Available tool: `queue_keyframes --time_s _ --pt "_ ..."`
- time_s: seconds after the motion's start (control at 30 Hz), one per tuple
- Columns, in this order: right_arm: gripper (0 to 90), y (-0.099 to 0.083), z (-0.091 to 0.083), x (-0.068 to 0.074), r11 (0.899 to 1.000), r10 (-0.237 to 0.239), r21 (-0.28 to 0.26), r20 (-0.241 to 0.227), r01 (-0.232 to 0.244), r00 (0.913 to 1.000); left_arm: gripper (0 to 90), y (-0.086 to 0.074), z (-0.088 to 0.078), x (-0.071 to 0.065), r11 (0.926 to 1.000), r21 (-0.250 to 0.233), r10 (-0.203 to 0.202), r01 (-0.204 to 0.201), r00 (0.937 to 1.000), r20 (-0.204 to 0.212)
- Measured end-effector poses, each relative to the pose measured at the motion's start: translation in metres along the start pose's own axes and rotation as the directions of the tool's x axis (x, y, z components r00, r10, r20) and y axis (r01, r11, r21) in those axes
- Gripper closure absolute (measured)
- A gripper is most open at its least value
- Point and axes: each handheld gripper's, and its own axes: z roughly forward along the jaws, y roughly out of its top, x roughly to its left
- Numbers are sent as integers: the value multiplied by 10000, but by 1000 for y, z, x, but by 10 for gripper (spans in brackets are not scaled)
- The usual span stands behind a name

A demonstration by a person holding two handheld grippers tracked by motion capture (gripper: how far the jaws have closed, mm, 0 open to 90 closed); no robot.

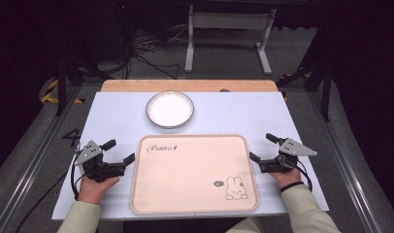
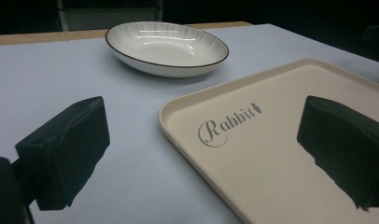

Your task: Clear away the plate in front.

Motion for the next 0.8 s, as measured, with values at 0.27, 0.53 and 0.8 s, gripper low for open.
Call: queue_keyframes --time_s 0.27,0.53,0.8 --pt "7 0 0 0 10000 -4 -6 3 4 10000 60 14 -3 3 9994 -179 -290 291 9996 65" --pt "7 0 1 1 10000 -61 12 41 60 10000 70 27 1 8 9982 -521 -289 298 9994 179" --pt "2 0 0 1 10000 70 -9 245 -70 9997 78 39 12 10 9980 -593 -210 236 9988 445"
